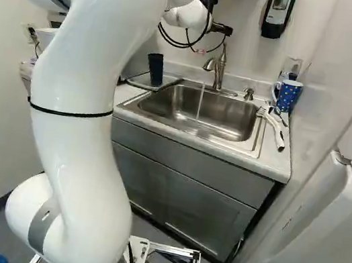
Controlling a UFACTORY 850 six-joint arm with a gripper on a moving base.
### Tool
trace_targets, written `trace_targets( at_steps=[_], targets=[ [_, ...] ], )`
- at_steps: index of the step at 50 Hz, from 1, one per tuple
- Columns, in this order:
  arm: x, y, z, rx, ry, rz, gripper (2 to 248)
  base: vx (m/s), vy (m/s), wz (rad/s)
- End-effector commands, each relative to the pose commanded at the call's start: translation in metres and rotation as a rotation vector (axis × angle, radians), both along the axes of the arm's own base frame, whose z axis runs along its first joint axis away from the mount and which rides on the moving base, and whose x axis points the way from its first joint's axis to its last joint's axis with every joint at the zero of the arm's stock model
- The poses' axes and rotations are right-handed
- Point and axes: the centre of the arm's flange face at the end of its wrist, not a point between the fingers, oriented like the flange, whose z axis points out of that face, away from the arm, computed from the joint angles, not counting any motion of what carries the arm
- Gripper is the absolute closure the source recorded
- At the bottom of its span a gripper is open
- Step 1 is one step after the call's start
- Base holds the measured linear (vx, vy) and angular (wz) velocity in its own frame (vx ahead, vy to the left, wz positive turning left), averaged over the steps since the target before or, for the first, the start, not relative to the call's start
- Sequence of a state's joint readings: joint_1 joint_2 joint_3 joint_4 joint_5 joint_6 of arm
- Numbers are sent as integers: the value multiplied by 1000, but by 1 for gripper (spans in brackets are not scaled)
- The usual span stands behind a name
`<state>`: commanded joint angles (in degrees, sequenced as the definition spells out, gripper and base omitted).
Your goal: Rinse the cup and place it in the tray
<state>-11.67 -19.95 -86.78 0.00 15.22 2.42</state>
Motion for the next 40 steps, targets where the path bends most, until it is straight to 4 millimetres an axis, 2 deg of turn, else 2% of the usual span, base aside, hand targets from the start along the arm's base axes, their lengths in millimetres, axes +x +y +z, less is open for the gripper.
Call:
trace_targets(
  at_steps=[40],
  targets=[
    [5, 0, -4, 7, 34, 1, 3, 0, 0, 0]
  ],
)
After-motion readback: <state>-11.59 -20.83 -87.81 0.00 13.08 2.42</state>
